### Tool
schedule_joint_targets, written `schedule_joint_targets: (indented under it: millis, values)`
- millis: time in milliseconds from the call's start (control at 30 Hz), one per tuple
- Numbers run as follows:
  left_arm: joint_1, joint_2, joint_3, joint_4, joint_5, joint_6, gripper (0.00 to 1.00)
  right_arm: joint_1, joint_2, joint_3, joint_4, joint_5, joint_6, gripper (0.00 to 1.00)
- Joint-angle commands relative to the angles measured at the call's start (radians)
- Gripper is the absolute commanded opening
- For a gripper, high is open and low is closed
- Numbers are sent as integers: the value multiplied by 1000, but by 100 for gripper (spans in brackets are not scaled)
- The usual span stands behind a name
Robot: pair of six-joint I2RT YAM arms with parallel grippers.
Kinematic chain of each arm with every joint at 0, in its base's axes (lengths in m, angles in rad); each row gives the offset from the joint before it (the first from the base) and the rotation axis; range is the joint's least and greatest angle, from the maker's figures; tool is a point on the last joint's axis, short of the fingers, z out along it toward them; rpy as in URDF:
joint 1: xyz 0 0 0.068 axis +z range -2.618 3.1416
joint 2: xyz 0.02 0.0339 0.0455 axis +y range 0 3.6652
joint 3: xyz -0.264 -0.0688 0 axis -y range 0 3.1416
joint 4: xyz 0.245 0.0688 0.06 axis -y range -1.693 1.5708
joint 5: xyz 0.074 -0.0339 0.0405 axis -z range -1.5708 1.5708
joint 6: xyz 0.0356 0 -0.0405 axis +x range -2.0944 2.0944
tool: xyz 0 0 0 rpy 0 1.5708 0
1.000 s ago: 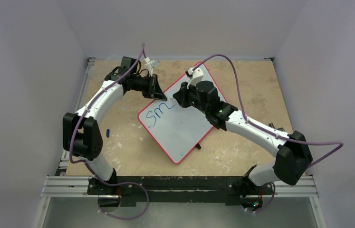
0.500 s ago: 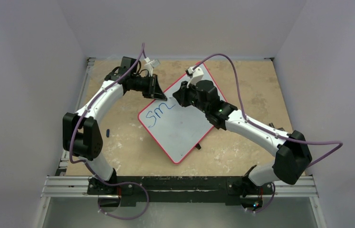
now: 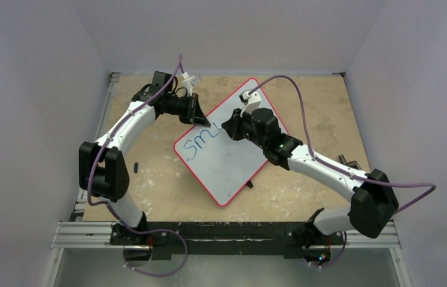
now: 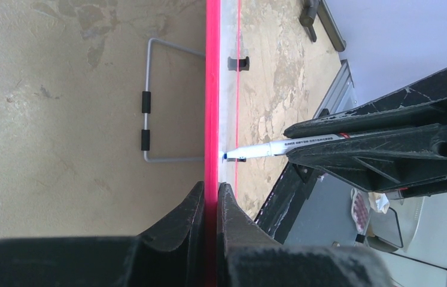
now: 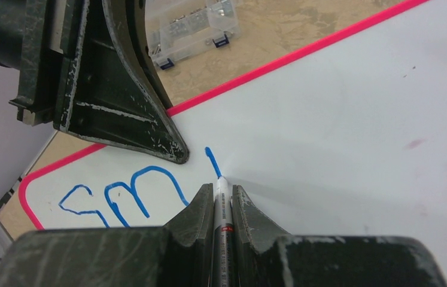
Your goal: Write a sentence on the whiteboard
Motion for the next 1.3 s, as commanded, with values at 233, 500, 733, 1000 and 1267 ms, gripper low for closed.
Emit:
schedule_joint_targets:
  millis: [233,500,733,1000,1267]
  values:
    - [-10,-54,14,24,-23,51,0,-3,-57,-44,-29,-3,25,0]
    - [-10,-67,19,20,-32,53,0,-4,-114,-33,-64,3,34,0]
    - [-10,-72,20,17,-39,54,0,-4,-115,35,-57,19,25,0]
    - [-13,-81,13,21,-44,56,0,-4,-33,147,-58,34,6,0]
    - [-14,-82,13,18,-45,58,0,-4,36,197,-45,11,11,0]
